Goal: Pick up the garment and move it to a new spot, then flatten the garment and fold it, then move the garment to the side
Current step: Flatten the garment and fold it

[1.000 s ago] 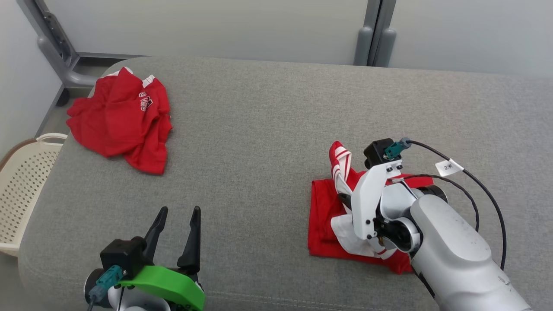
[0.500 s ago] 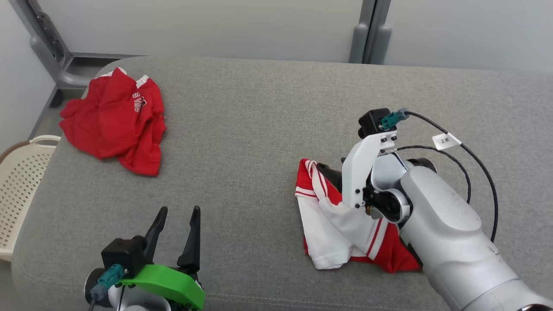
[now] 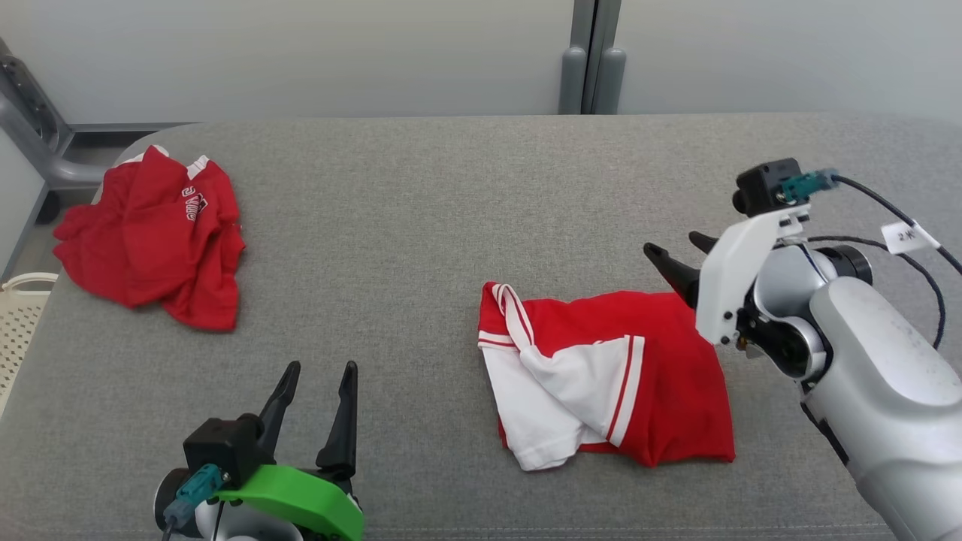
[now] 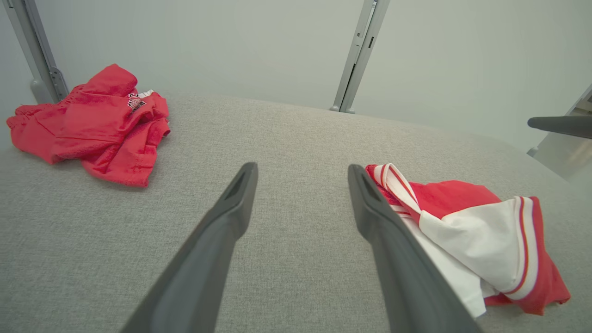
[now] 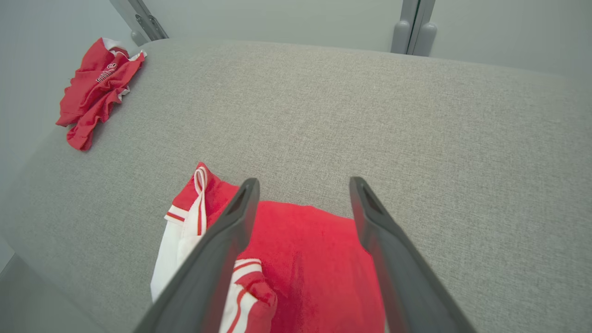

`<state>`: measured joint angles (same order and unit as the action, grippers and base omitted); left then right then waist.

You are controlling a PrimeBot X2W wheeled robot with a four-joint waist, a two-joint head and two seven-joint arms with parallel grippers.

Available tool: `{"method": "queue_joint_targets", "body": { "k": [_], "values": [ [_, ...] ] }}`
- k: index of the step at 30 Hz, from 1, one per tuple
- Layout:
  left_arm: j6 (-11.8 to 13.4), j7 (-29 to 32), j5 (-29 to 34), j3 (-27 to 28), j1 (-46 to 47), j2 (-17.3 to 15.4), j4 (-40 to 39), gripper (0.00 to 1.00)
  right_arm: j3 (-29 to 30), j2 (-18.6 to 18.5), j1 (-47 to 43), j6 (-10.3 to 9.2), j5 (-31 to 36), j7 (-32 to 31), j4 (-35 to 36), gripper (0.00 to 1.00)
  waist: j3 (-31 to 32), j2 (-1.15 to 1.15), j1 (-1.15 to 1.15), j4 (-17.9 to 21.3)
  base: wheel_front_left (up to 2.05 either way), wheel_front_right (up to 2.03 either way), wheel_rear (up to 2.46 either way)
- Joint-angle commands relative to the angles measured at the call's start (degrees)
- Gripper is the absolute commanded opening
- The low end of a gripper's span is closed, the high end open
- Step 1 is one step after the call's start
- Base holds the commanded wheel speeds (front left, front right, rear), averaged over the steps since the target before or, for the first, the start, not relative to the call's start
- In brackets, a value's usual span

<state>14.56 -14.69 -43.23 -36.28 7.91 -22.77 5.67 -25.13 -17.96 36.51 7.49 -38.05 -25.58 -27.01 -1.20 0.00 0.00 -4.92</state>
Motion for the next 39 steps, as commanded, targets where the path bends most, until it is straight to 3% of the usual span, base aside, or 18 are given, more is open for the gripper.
{"method": "queue_joint_targets", "body": {
  "k": [1, 4, 8, 10, 13, 24, 39],
  "values": [
    [0.17, 0.03, 0.31, 0.02, -0.53, -0.34, -0.21, 1.00, -0.37, -0.80, -1.72, 0.00, -0.81, 1.31, 1.22, 1.00, -0.02, 0.00, 0.00, 0.41, 0.00, 0.00, 0.00],
    [0.38, 0.00, 0.18, 0.21, -0.68, -0.47, -0.57, 1.00, -1.78, -3.80, -4.83, 0.00, -0.94, 5.23, 4.12, 1.00, -0.41, 0.00, 0.00, 0.92, 0.00, 0.00, 0.00],
    [0.50, -0.03, 0.13, 0.35, -0.65, -0.66, -1.11, 1.00, -2.80, -4.99, -8.81, 0.00, -1.41, 11.83, 5.34, 1.00, -1.36, 0.00, 0.00, 1.00, 0.00, 0.00, 0.00],
    [0.67, 0.04, 0.26, 0.48, -0.26, -0.76, -1.38, 1.00, -3.30, -5.33, -10.39, 0.00, -0.55, 15.31, 4.87, 0.45, -1.92, 0.00, 0.00, 0.62, 0.00, 0.00, 0.00],
    [0.95, 0.09, 0.51, 0.74, 0.31, -1.10, -2.08, 1.00, -3.59, -4.75, -12.84, 0.00, -0.39, 19.71, 2.82, 0.00, -2.73, 0.00, 0.00, -0.30, 0.00, 0.00, 0.00],
    [2.19, 0.40, 0.87, 1.81, 0.62, -2.58, -4.60, 1.00, -6.30, -2.27, -16.18, 0.00, -2.15, 30.21, -4.74, 0.00, -5.00, 0.00, 0.00, -5.01, 0.00, 0.00, 0.00],
    [3.14, 0.39, 0.16, 2.63, -0.82, -3.57, -5.84, 1.00, -19.12, -0.83, -14.69, 0.00, -5.91, 32.06, -2.57, 0.00, -4.04, 0.00, 0.00, -7.26, 0.00, 0.00, 0.00]
  ]
}}
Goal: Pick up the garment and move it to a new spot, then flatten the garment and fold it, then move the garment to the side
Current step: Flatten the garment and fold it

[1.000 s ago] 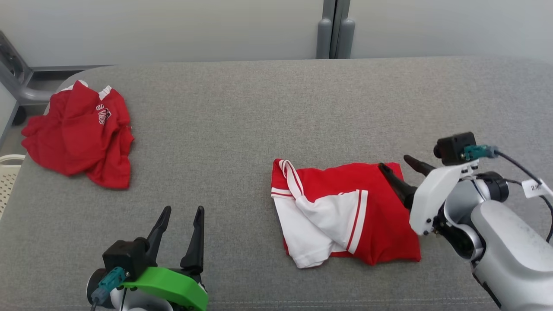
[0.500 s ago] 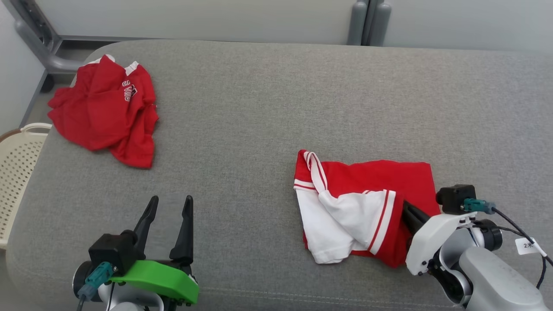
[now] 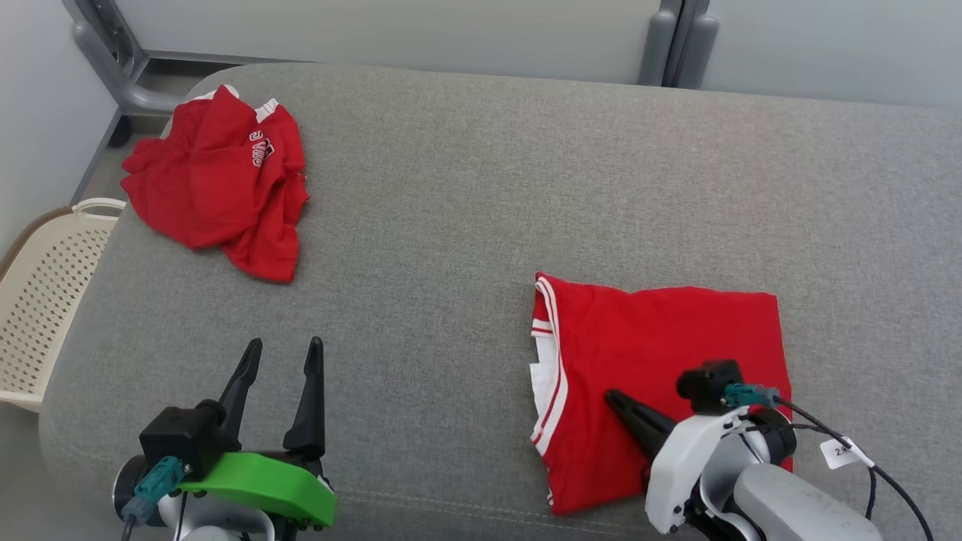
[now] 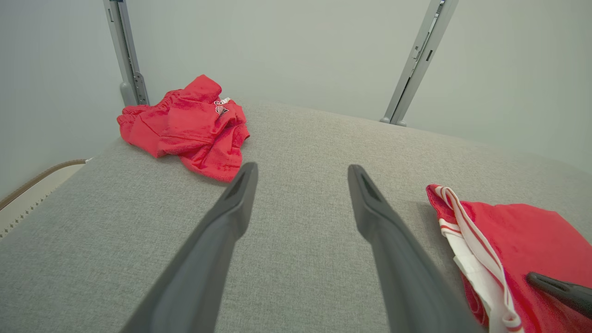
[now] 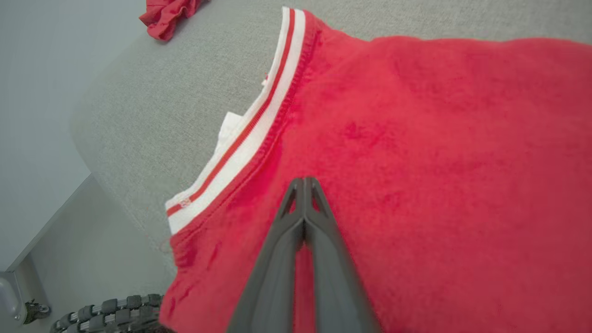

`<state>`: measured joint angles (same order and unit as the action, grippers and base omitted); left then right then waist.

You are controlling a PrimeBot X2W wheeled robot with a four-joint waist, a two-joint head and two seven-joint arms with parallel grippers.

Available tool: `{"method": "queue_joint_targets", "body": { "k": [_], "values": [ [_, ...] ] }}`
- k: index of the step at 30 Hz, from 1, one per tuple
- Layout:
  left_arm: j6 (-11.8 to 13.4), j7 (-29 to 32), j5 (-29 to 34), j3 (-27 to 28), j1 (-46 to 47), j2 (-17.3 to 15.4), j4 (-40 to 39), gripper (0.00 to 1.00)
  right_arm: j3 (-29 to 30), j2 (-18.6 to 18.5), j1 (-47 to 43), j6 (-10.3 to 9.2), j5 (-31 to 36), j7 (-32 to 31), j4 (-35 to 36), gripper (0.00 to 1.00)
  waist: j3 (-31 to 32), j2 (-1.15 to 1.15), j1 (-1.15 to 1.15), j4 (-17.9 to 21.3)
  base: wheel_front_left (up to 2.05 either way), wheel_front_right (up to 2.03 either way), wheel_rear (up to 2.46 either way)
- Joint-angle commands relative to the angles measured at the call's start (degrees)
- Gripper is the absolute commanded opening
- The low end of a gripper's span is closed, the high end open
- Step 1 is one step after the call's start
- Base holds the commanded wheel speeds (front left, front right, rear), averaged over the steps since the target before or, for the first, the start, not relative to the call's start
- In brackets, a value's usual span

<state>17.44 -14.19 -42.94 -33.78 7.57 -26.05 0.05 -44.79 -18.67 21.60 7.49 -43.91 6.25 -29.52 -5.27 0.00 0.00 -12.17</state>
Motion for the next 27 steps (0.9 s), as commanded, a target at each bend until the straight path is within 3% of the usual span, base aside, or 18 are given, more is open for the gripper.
{"method": "queue_joint_targets", "body": {
  "k": [1, 7, 15, 18, 19, 27],
  "values": [
    [0.33, -0.14, -0.24, 0.20, -0.71, -0.37, -0.26, 1.00, -1.84, -0.12, 1.00, 0.00, 0.91, 0.68, -0.27, 0.00, 0.22, 0.00, 0.00, 0.08, 0.00, 0.00, 0.00],
    [0.49, -0.13, -0.40, 0.06, -1.07, -0.54, -0.36, 1.00, -7.24, -0.07, 3.29, 0.00, 2.34, 3.01, -1.16, 0.00, 1.11, 0.00, 0.00, 1.13, 0.00, 0.00, 0.00],
    [0.80, 0.29, -0.44, -0.36, -2.09, -0.71, -0.58, 1.00, -5.21, -3.39, 6.48, 0.00, -1.03, 3.81, -0.43, 0.00, 2.60, 0.00, 0.00, 3.89, 0.00, 0.00, 0.00],
    [0.85, 0.43, -0.40, -0.56, -2.14, -0.70, -0.73, 1.00, -3.97, -6.34, 7.10, 0.00, -2.62, 1.93, -0.08, 0.86, 2.91, 0.00, 0.00, 4.87, 0.00, 0.00, 0.00],
    [0.91, 0.44, -0.36, -0.63, -2.15, -0.73, -0.78, 1.00, -3.66, -7.47, 7.30, 0.00, -3.07, 0.98, -0.08, 1.00, 2.98, 0.00, 0.00, 5.16, 0.00, 0.00, 0.00],
    [0.97, 0.54, -0.05, -0.95, -1.81, -0.94, -1.23, 1.00, -1.16, -15.16, 8.15, 0.00, -8.85, -7.15, 1.21, 1.00, 2.53, 0.00, 0.00, 6.25, 0.00, 0.00, 0.00]
  ]
}}
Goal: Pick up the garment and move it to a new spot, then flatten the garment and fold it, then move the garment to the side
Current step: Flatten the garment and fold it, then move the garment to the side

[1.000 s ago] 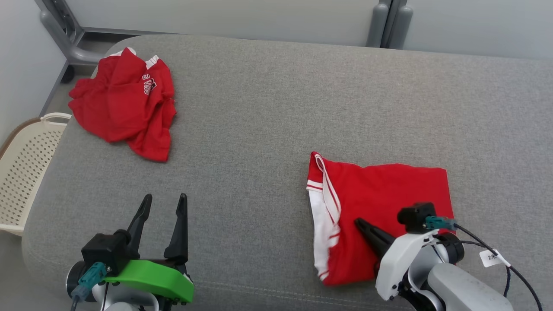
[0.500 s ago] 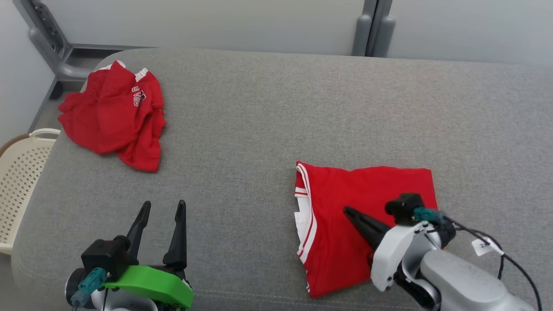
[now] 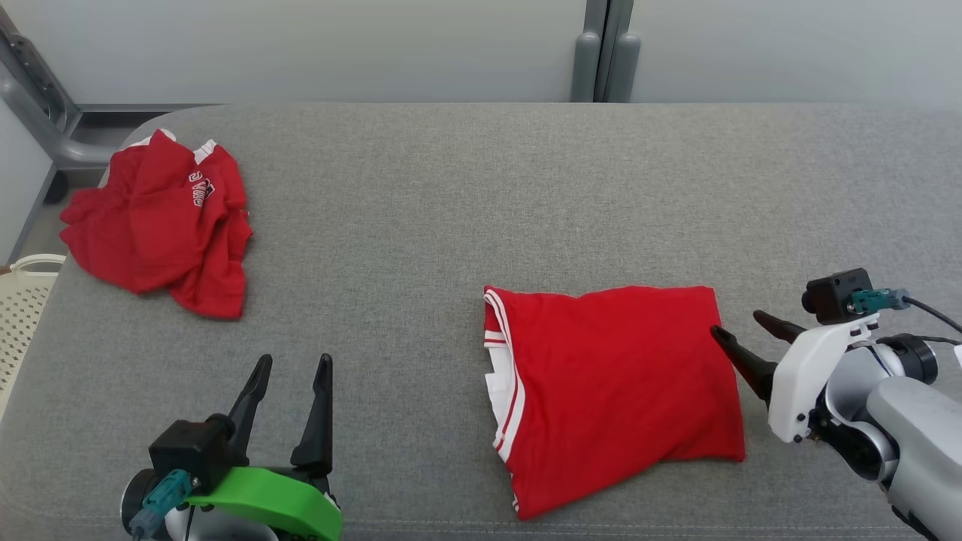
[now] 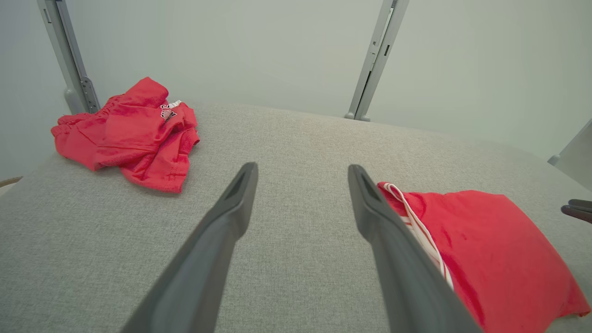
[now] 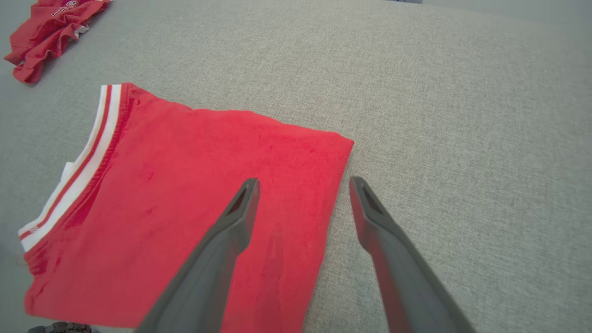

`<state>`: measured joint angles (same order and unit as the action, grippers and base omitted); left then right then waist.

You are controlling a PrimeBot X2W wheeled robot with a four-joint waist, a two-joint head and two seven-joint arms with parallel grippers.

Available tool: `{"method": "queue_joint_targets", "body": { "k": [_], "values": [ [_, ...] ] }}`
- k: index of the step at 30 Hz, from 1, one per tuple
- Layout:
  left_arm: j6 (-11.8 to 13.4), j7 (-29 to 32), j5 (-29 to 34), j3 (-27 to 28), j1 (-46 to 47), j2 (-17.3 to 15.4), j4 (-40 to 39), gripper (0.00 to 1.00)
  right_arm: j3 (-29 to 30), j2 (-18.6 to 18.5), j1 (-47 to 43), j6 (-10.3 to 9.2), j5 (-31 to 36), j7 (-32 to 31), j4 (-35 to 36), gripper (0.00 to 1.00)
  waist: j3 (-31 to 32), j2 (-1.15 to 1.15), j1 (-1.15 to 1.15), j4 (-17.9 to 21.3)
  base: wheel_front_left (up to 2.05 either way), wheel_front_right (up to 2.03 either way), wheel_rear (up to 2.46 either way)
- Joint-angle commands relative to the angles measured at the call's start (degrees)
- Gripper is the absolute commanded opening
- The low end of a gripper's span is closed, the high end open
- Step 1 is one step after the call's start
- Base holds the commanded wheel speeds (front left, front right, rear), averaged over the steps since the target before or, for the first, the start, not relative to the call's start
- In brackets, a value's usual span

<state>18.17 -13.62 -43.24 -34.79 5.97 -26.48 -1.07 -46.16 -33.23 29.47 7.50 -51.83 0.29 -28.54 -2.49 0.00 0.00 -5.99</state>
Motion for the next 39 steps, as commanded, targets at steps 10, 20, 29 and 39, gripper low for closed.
{"method": "queue_joint_targets", "body": {
  "k": [10, 20, 29, 39],
  "values": [
    [0.40, 0.08, 1.21, -0.08, 2.20, -0.32, -1.14, 1.00, 2.55, -3.41, -0.75, -0.01, -9.92, -8.31, -0.25, 1.00, -3.46, 0.00, 0.00, -2.35, 0.00, 0.00, 0.00],
    [0.48, -0.15, 1.49, 0.24, 3.23, -0.09, -1.17, 1.00, 3.46, -2.59, -1.27, -0.01, -16.26, -11.53, -3.54, 1.00, -5.70, 0.00, 0.00, -5.21, 0.00, 0.00, 0.00],
    [0.44, -0.52, 1.46, 0.60, 3.33, -0.08, -0.81, 1.00, 2.04, -1.64, -0.01, -0.01, -18.57, -13.74, -4.77, 0.30, -6.36, 0.00, 0.00, -6.04, 0.00, 0.00, 0.00],
    [-0.03, -0.27, 2.02, 0.00, 4.19, -0.05, -1.30, 1.00, 1.15, -1.15, 5.12, -0.06, -13.79, -8.43, -9.09, 0.00, -6.33, 0.00, 0.00, -2.90, 0.00, 0.00, 0.00]
  ]
}}
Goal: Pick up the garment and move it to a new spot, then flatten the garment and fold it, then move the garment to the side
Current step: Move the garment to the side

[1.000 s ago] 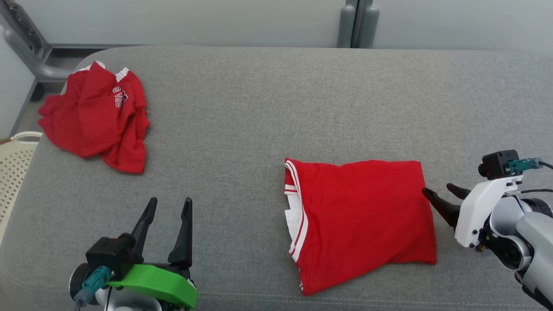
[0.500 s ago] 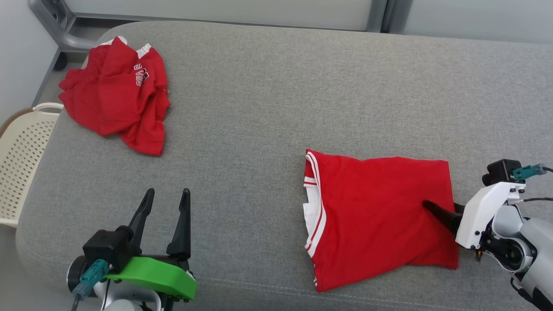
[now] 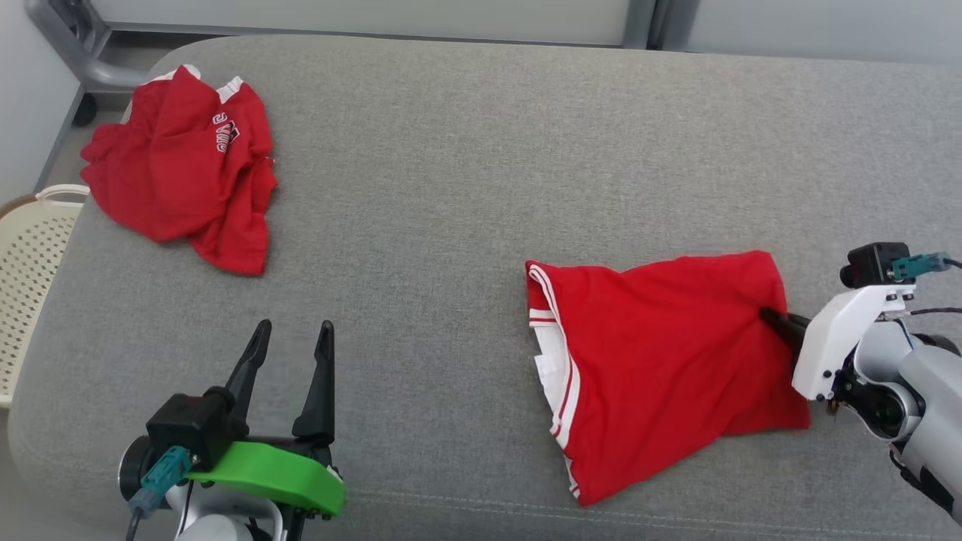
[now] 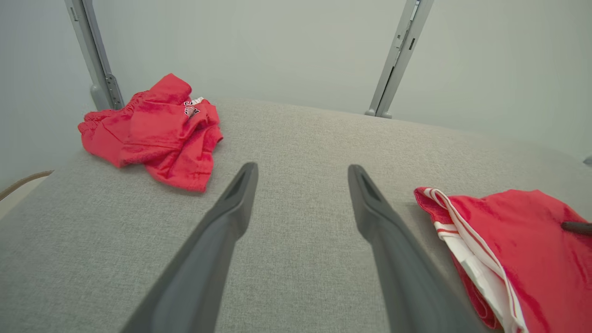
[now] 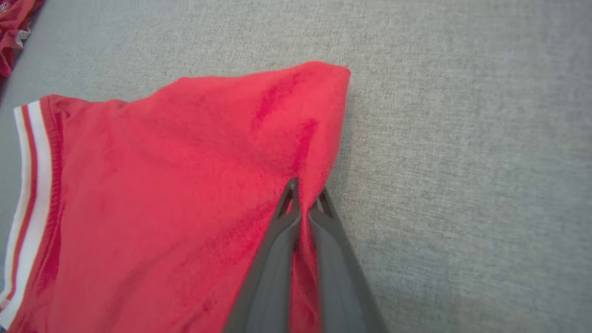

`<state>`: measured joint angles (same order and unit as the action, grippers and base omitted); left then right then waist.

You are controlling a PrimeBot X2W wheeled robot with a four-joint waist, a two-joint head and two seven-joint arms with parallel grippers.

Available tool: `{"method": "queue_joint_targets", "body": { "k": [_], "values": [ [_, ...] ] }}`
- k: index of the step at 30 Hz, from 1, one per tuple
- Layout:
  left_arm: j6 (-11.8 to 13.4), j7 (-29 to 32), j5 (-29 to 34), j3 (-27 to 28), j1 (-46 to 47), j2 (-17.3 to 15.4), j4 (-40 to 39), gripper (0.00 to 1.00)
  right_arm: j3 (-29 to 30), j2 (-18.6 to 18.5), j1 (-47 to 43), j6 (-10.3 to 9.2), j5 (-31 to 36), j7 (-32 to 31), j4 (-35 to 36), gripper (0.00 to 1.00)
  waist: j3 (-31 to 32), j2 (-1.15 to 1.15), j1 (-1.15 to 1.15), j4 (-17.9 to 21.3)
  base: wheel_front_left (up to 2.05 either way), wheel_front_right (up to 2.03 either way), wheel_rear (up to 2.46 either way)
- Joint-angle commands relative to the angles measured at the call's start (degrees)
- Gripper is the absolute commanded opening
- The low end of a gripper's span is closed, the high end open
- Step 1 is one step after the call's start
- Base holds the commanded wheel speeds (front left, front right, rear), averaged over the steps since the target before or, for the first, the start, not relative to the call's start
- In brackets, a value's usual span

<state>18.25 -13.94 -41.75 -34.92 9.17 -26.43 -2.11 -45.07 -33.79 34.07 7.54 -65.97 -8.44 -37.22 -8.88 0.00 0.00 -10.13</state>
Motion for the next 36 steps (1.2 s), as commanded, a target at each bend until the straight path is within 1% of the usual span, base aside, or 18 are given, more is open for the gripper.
{"method": "queue_joint_targets", "body": {
  "k": [1, 7, 15, 16, 17, 22, 28, 32, 36],
  "values": [
    [-0.13, 0.12, 0.63, 0.01, 1.09, -0.04, -0.29, 1.00, -0.09, -0.56, 1.04, -0.10, 0.67, 0.51, -0.57, 0.00, 0.08, 0.00, 0.00, 1.99, 0.00, 0.00, 0.00],
    [-0.51, 0.52, 1.17, -1.04, 2.16, 0.51, -0.36, 1.00, -1.30, -0.92, 4.34, -0.10, 2.22, -0.13, -0.45, 0.00, -0.12, 0.00, 0.00, 8.03, 0.00, 0.00, 0.00],
    [-1.07, 0.73, 1.60, -1.67, 3.98, 1.16, 0.22, 1.00, -3.00, -0.31, 9.08, -0.10, 3.71, -0.94, -0.26, 0.00, -0.82, 0.00, 0.00, 18.17, 0.00, 0.00, 0.00],
    [-1.25, 0.85, 1.68, -1.78, 4.47, 1.21, 0.37, 1.00, -3.37, -0.05, 10.08, -0.10, 3.97, -0.97, -0.36, 0.00, -1.00, 0.00, 0.00, 20.43, 0.00, 0.00, 0.00],
    [-1.25, 0.85, 1.68, -1.78, 4.47, 1.21, 0.37, 1.00, -3.37, -0.05, 10.08, -0.10, 3.97, -0.97, -0.36, 0.00, -1.00, 0.00, 0.00, 20.43, 0.00, 0.00, 0.00],
    [-1.45, 1.22, 2.05, -1.99, 5.86, 1.14, 0.48, 1.00, -4.34, 0.46, 12.34, -0.09, 4.33, -1.03, -0.70, 0.00, -1.71, 0.00, 0.00, 24.73, 0.00, 0.00, 0.00],
    [-1.02, 1.54, 2.45, -1.62, 7.16, 0.51, 0.01, 1.00, -4.90, 1.95, 14.68, -0.09, 4.07, -0.12, -2.13, 0.00, -3.32, 0.00, 0.00, 27.10, 0.00, 0.00, 0.00],
    [-0.81, 1.68, 2.55, -1.21, 7.52, -0.12, -0.34, 1.00, -4.92, 3.31, 16.61, -0.09, 4.15, 0.69, -4.14, 0.00, -4.61, 0.00, 0.00, 27.02, 0.00, 0.00, 0.00],
    [-0.37, 2.05, 2.78, -0.70, 8.15, -1.09, -1.05, 1.00, -4.18, 3.31, 19.75, -0.09, 4.21, 1.55, -6.44, 0.00, -6.32, 0.00, 0.00, 26.08, 0.00, 0.00, 0.00]
  ]
}}
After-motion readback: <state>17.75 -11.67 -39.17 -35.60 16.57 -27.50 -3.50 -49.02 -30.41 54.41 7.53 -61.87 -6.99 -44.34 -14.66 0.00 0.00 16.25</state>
